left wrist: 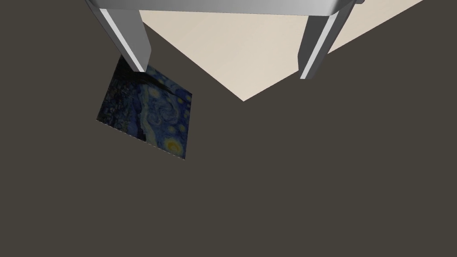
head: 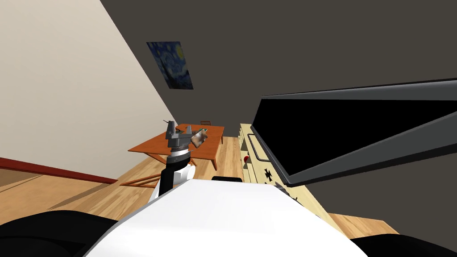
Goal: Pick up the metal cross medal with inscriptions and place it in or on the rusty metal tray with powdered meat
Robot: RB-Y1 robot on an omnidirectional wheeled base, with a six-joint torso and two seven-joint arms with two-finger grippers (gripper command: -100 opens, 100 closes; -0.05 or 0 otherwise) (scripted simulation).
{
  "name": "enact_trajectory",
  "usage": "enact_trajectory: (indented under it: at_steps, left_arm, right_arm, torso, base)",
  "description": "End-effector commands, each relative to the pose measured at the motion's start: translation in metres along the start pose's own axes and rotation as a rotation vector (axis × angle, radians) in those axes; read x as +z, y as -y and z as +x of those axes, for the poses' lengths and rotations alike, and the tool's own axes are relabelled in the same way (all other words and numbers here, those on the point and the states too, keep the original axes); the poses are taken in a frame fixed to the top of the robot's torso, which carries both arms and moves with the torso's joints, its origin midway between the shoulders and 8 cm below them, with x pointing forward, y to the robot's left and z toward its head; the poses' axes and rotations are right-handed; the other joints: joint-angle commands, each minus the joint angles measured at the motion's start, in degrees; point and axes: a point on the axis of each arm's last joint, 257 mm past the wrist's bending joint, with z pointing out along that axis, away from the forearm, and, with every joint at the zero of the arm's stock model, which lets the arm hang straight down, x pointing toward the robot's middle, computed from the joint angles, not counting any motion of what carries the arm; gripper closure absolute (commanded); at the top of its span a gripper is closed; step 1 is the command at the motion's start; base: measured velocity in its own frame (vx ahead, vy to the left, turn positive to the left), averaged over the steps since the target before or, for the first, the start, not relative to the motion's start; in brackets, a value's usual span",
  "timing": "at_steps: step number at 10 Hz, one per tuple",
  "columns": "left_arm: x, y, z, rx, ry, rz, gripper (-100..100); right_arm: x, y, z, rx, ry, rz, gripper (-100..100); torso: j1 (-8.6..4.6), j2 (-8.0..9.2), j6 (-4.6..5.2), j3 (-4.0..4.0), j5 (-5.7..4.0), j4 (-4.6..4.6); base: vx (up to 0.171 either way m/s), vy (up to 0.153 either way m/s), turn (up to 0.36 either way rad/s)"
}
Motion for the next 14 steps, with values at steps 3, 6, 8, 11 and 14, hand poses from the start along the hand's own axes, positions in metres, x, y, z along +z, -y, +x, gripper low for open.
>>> enact_trajectory:
  at_steps: [3,6,8,11,14]
  left_arm:
    - [0.000,0.000,0.000,0.000,0.000,0.000,0]
    - [0.000,0.000,0.000,0.000,0.000,0.000,0]
    - [0.000,0.000,0.000,0.000,0.000,0.000,0]
    - [0.000,0.000,0.000,0.000,0.000,0.000,0]
    - [0.000,0.000,0.000,0.000,0.000,0.000,0]
  right_arm:
    - [-0.006,-0.014,-0.012,0.062,0.040,-0.020,-100]
    - [-0.011,-0.029,-0.023,0.111,0.078,-0.044,-100]
    - [-0.014,-0.040,-0.030,0.145,0.102,-0.062,-100]
    - [-0.016,-0.044,-0.032,0.156,0.110,-0.068,-100]
    - [-0.008,-0.036,-0.039,0.160,0.108,-0.070,-100]
  torso:
    - [-0.01,-0.03,0.01,-0.02,0.00,-0.01]
    - [0.02,-0.13,0.00,-0.08,0.00,-0.03]
    - [0.03,-0.08,0.01,-0.05,0.00,-0.02]
    - [-0.01,-0.10,0.02,-0.07,0.00,-0.03]
    - [-0.06,0.04,0.03,0.02,-0.02,0.01]
  base:
    - [0.039,-0.001,0.059]
    - [0.061,0.003,0.089]
    - [0.055,0.012,0.081]
    - [0.050,-0.004,0.045]
    - [0.026,-0.024,0.006]
